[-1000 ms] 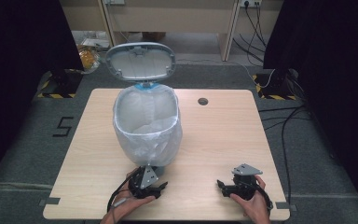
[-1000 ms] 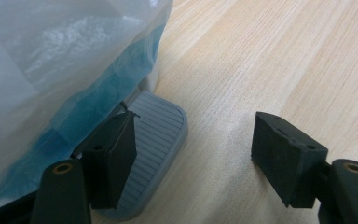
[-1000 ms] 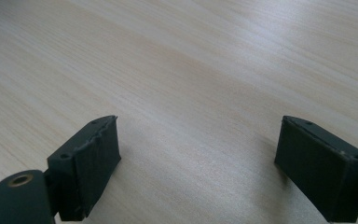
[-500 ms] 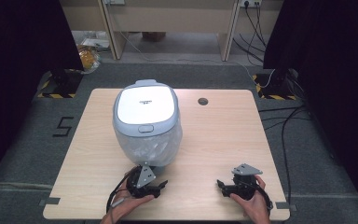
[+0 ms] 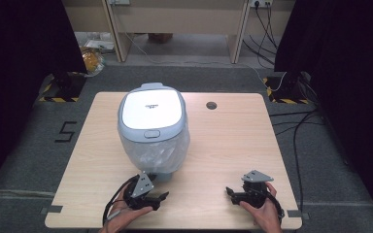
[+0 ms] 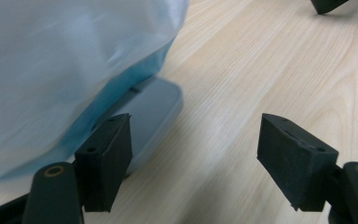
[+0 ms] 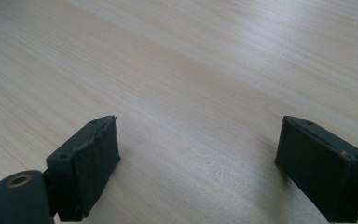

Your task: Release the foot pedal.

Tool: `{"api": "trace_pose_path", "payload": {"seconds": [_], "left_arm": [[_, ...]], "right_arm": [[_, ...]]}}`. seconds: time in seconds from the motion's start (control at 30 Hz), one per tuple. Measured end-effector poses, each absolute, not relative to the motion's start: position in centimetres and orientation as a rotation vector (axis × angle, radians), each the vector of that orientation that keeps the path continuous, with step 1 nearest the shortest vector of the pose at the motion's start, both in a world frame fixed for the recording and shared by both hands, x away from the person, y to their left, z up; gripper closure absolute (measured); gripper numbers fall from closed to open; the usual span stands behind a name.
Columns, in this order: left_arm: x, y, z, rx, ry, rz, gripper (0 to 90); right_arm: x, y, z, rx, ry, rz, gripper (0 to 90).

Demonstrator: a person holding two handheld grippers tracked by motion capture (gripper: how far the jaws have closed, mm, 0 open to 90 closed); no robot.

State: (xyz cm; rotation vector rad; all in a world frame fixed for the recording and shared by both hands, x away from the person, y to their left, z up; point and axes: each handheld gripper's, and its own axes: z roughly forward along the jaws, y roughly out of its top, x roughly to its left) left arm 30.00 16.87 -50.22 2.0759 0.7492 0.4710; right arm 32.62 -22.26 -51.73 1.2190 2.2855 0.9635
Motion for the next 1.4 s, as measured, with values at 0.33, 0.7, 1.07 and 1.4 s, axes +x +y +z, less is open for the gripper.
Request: {"api": "trace_pose_path", "payload": {"seconds": [0.33,0.7,1.07,1.4], "left_arm": [[30.1,19.6,-50.5,2.077,0.812,0.483,25.3],[29.6,21.8,-52.4,2.134,0.887,0.416,22.1],[29.7,22.2,-52.4,2.124,0.91,0.374,22.7],[29.7,22.2,-52.4,2.123,0.911,0.374,22.8]], "right_arm": [[32.6,-22.3,-51.7,1.219,2.286,0.964,13.1],[32.6,-22.3,-51.7,1.219,2.286,0.963,13.0],[32.6,-22.3,-51.7,1.218,2.286,0.962,12.9],[32.6,-22.3,-51.7,1.218,2.286,0.963,12.9]]}}
